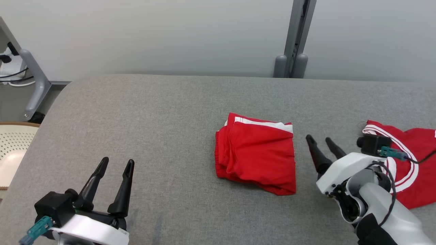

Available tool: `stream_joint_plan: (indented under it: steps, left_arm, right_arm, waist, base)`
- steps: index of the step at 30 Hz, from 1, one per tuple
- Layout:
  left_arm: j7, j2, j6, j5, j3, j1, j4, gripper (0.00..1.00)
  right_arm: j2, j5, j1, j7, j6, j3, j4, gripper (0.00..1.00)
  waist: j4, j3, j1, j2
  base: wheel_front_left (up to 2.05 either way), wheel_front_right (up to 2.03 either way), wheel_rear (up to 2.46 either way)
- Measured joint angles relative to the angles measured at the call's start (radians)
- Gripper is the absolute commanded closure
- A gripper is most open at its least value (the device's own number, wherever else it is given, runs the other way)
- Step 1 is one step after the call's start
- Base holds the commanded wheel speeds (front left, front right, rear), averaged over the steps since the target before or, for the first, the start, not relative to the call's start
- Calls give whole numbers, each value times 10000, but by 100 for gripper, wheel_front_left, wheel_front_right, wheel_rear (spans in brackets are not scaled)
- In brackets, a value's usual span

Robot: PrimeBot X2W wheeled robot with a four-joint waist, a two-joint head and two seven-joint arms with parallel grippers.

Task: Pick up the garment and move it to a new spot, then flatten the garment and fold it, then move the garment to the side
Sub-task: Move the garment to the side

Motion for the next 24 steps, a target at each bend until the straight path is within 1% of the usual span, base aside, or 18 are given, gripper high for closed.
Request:
stream_joint_plan:
  steps: [3, 4, 6, 12, 14, 16, 21, 22, 23, 24]
  left_arm:
    - [-2, 0, -84, 56, 77, 0, 4, 0]
    - [-2, -10, -151, 105, 98, -3, 8, 0]
    - [0, -33, -217, 140, 102, -26, 29, 0]
    - [-2, -81, -387, 176, 86, -169, 184, 0]
    - [-2, -100, -422, 186, 81, -239, 232, 0]
    - [-2, -105, -449, 186, 79, -257, 253, 0]
    - [-2, -128, -589, 199, 94, -366, 408, 0]
    - [-2, -130, -598, 199, 104, -397, 435, 0]
    - [-2, -132, -606, 201, 117, -407, 453, 0]
    - [-2, -132, -637, 209, 130, -407, 474, 0]
  right_arm:
    - [199, 19, -111, 815, 0, 54, 291, 0]
    - [328, 21, -390, 1486, 2, 111, 623, 0]
    - [476, 71, -777, 2167, 2, 94, 1028, 0]
    - [941, 130, -1995, 4343, 0, -146, 3361, 0]
    - [1022, 69, -2333, 4602, 0, -196, 3743, 0]
    - [1043, 36, -2474, 4610, 0, -270, 3818, 0]
    - [1162, 15, -2598, 5083, 0, -545, 3954, 0]
    - [1154, 8, -2572, 5131, 0, -625, 3954, 11]
    - [1135, -10, -2514, 5152, 0, -694, 3956, 51]
    - [1120, -36, -2444, 5099, 0, -763, 3960, 66]
  waist:
    - [63, 79, 0, 0]
    - [119, 157, 0, 0]
    - [197, 247, 1, 0]
    - [563, 463, 0, 0]
    - [708, 527, 0, 0]
    - [776, 562, 0, 0]
    - [1074, 740, 0, 0]
    - [1111, 769, 0, 0]
    - [1140, 792, 0, 0]
    - [1160, 811, 0, 0]
  base:
    - [0, 0, 0]
    - [0, 0, 0]
    - [0, 0, 0]
    - [0, 0, 0]
    - [0, 0, 0]
    - [0, 0, 0]
    - [0, 0, 0]
    - [0, 0, 0]
    - [0, 0, 0]
    - [0, 0, 0]
